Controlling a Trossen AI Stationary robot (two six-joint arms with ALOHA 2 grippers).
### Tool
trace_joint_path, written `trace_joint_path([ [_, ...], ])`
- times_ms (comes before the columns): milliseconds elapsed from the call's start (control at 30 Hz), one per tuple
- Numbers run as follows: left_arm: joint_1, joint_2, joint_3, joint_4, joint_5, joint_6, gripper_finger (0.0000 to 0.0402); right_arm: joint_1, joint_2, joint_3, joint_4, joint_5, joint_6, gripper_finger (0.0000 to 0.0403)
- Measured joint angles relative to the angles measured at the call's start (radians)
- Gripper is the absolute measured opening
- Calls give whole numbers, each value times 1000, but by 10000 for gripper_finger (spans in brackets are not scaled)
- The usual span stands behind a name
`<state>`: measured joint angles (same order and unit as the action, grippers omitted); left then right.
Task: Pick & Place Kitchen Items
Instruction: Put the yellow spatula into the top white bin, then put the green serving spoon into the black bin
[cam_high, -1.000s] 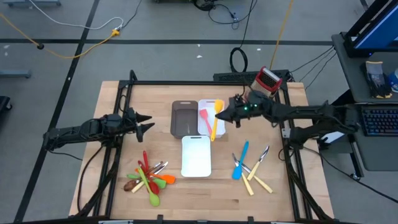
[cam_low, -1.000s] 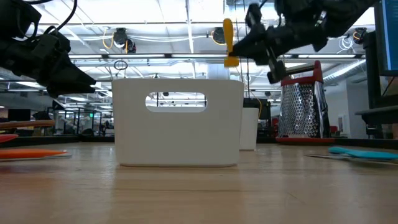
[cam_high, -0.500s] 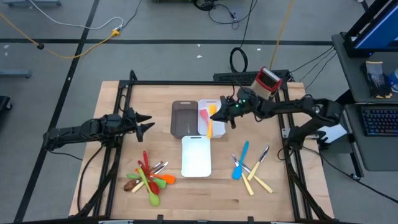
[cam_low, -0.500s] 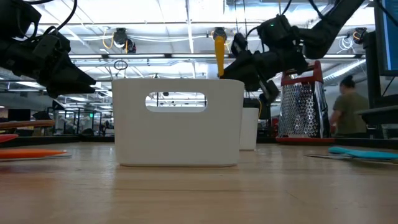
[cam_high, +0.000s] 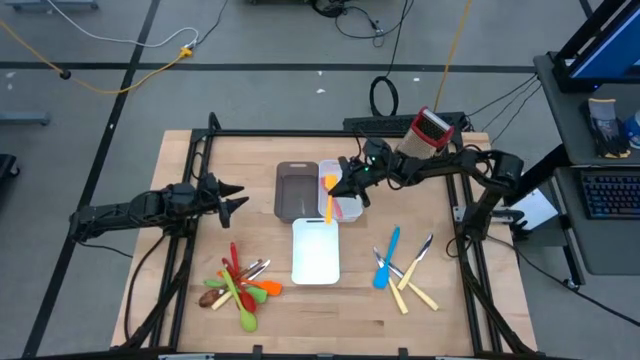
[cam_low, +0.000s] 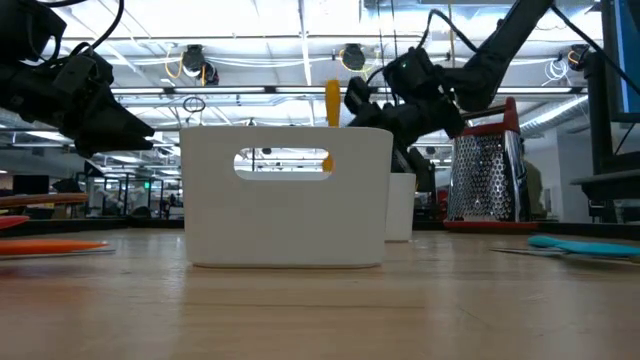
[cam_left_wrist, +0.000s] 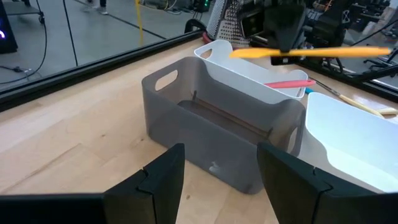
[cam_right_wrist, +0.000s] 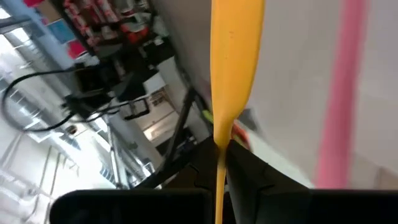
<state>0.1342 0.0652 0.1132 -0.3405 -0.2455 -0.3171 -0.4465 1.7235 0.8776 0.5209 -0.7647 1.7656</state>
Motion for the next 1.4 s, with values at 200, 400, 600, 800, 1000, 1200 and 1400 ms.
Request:
trace_joint_path([
  [200, 0, 0, 0, 0, 0, 13, 207, -30, 31, 0, 1, -21, 0, 12],
  [400, 0, 0, 0, 0, 0, 27, 207, -50, 44, 0, -3, -24, -4, 16],
  [600, 0, 0, 0, 0, 0, 27, 207, -61, 45, 0, -32, -23, -27, 49],
  [800, 0, 0, 0, 0, 0, 27, 207, -63, 45, 0, -71, -23, -53, 90],
  [1000, 0, 0, 0, -1, 0, 26, 207, -63, 45, 0, -58, -23, -61, 119],
  [1200, 0, 0, 0, -1, 0, 26, 207, -57, 21, 0, 13, -18, -57, 124],
  [1400, 0, 0, 0, 0, 15, 23, 207, -22, -51, -1, 8, 35, -69, 113],
])
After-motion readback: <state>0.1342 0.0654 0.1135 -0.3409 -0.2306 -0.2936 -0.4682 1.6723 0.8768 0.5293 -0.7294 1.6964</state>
